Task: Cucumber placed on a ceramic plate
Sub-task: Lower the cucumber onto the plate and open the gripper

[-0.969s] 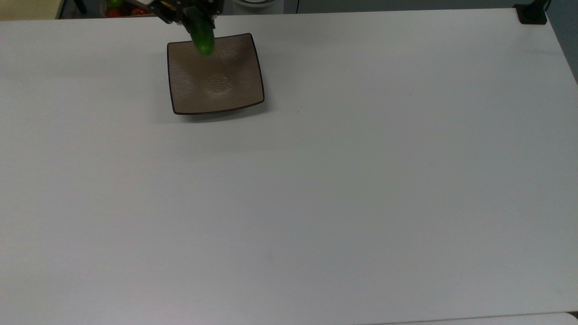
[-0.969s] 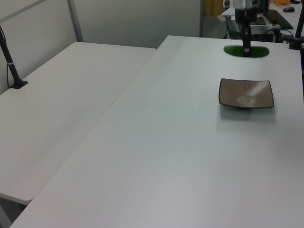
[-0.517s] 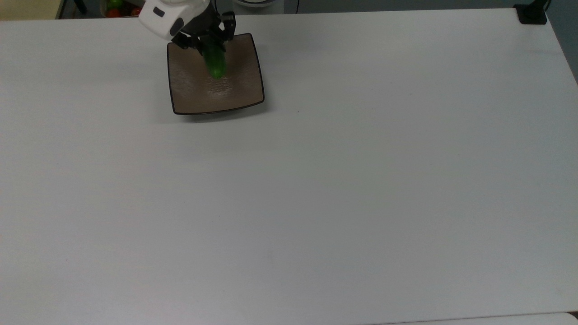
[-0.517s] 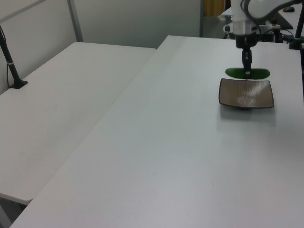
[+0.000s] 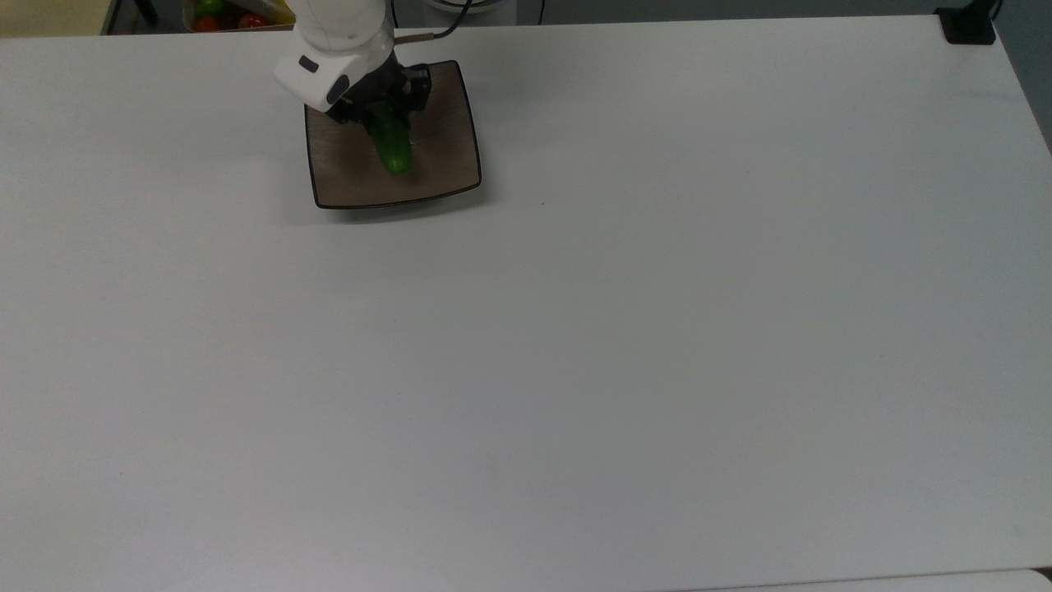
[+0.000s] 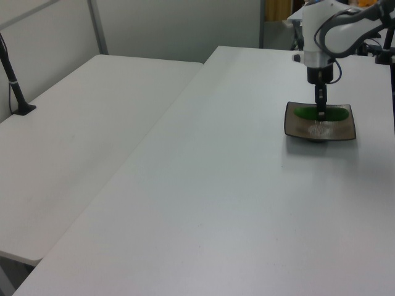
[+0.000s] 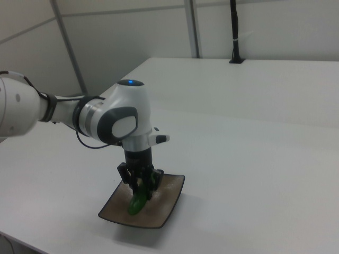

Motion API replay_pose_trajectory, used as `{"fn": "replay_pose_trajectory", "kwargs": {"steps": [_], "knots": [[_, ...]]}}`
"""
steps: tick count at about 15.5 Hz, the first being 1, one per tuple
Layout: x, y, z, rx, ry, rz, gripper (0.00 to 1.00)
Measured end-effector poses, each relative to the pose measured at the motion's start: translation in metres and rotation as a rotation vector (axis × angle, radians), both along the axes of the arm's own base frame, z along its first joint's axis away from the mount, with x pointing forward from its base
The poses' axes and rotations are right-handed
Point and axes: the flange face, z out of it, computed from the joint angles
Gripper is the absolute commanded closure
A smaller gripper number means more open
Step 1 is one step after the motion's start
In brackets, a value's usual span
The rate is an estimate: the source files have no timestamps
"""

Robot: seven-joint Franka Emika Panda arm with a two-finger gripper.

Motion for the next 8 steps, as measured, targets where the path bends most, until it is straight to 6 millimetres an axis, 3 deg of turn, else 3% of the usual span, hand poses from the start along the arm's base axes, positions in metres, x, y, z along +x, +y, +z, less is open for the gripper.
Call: {"fn": "replay_pose_trajectory", "kwargs": {"steps": [2,5,7,8], "knots": [[0.001,0.0,-0.011,-0.005,-0.021,0.002,0.83],[0.002,0.0,-0.022,-0.007,-0.03,0.003,0.24],[0.003,0.0,-0.022,-0.007,-0.035,0.003,0.02],[0.003,0.0,-0.022,-0.007,-0.036,0.003,0.0]]}}
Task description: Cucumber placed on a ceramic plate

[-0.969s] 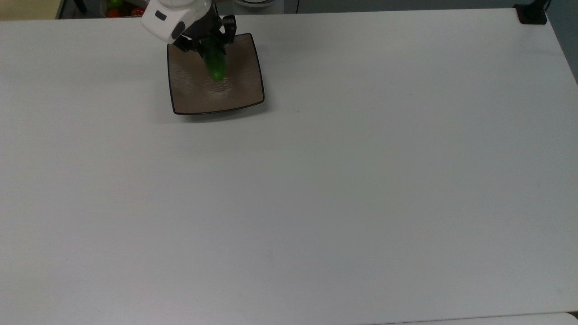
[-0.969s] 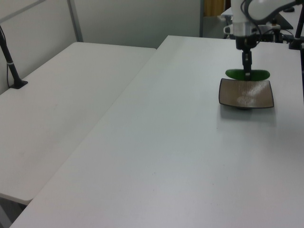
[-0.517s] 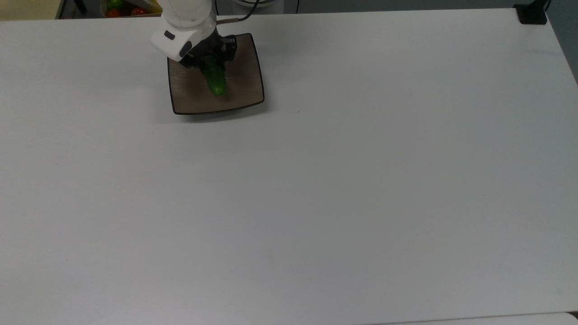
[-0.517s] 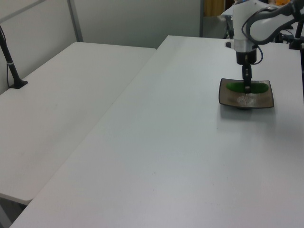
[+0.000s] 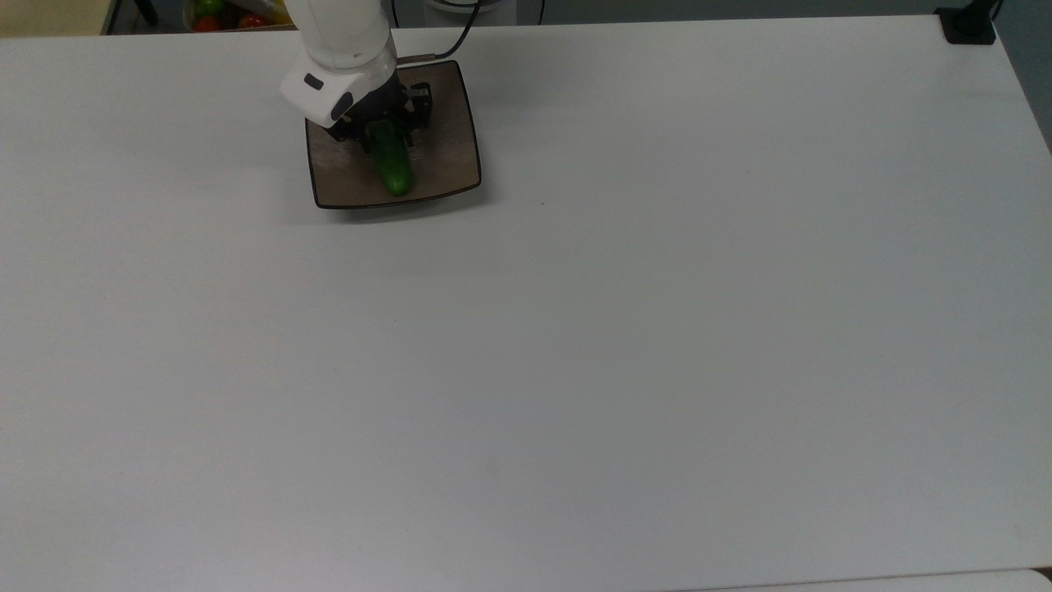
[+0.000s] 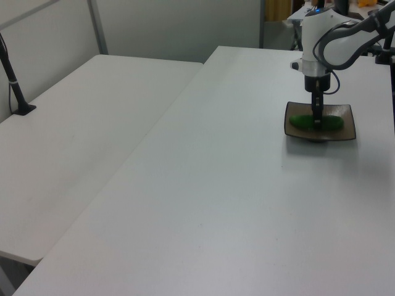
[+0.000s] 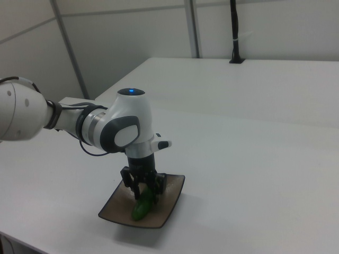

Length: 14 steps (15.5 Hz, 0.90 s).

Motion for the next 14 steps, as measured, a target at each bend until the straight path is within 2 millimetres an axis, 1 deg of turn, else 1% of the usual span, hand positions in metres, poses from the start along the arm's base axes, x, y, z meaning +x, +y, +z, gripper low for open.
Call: {"fn": "replay_pose_trajectory", "kwargs": {"steps": [3,4,6,8,9,10,12,14], "knots": [[0.0,0.0,0.001,0.0,-0.002,0.0,0.0],[0.002,0.0,0.005,-0.001,-0.01,0.001,0.0],[0.007,0.001,0.023,-0.002,-0.034,0.003,0.0],[0.02,0.007,0.073,-0.003,-0.041,0.008,0.0],[0.028,0.011,0.109,-0.004,-0.059,0.012,0.0],[0.032,0.013,0.135,-0.005,-0.071,0.009,0.0],[0.037,0.016,0.189,-0.008,-0.09,-0.012,0.0],[0.035,0.022,0.233,-0.011,-0.094,-0.047,0.0]]}}
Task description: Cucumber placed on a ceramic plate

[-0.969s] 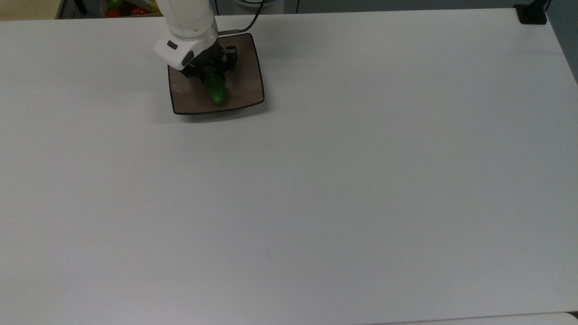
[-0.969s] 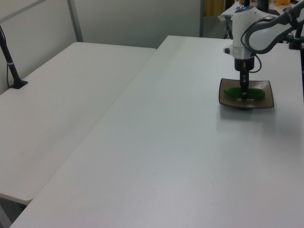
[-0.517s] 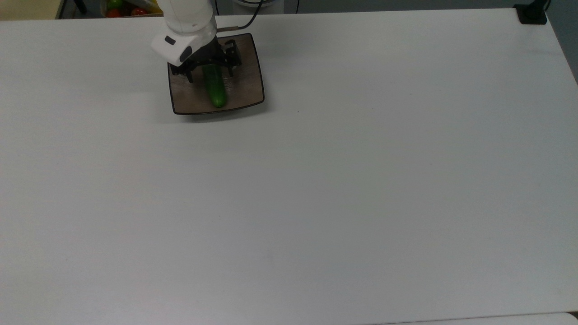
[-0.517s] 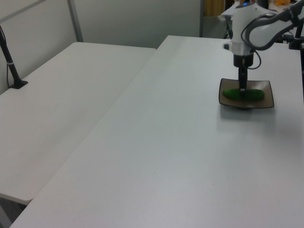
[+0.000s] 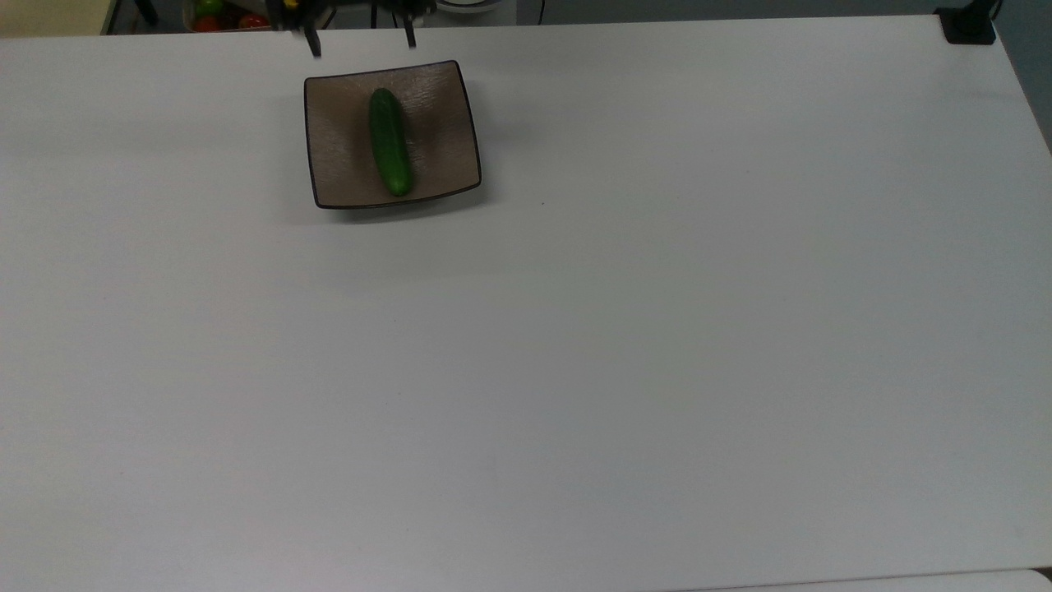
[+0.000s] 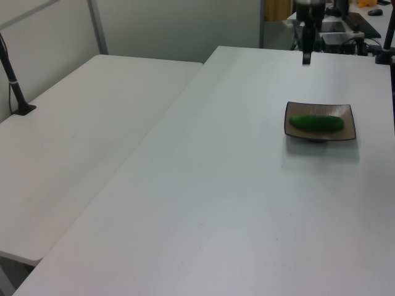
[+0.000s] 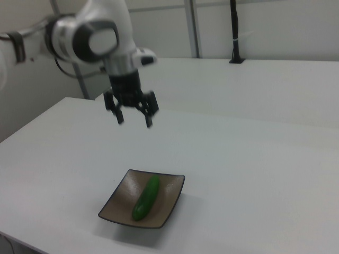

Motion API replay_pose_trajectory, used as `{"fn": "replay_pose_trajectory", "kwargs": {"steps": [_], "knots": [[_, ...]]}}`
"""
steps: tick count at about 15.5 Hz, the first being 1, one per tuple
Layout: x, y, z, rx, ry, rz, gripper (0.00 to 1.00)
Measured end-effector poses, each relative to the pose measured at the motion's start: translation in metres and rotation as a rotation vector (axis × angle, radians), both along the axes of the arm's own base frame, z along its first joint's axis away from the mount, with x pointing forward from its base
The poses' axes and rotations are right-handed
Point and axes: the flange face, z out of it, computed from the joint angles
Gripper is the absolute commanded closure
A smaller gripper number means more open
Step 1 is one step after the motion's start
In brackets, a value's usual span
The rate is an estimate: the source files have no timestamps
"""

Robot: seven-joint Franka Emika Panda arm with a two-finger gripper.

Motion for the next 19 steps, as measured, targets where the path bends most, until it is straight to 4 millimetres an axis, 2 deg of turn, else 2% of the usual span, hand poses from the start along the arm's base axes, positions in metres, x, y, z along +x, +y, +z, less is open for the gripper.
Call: {"fn": "replay_pose_trajectory", "kwargs": {"steps": [3,4,6,7,12,15,19], "knots": [[-0.007,0.01,0.045,-0.003,0.003,-0.088,0.0],[-0.009,0.017,0.053,-0.004,0.0,-0.109,0.0],[-0.011,0.043,0.061,-0.006,-0.013,-0.155,0.0],[-0.012,0.058,0.062,-0.008,-0.014,-0.175,0.0],[0.001,0.098,0.055,0.029,-0.113,-0.142,0.0],[0.01,0.104,0.043,0.039,-0.145,-0.132,0.0],[0.012,0.101,0.041,0.039,-0.144,-0.133,0.0]]}}
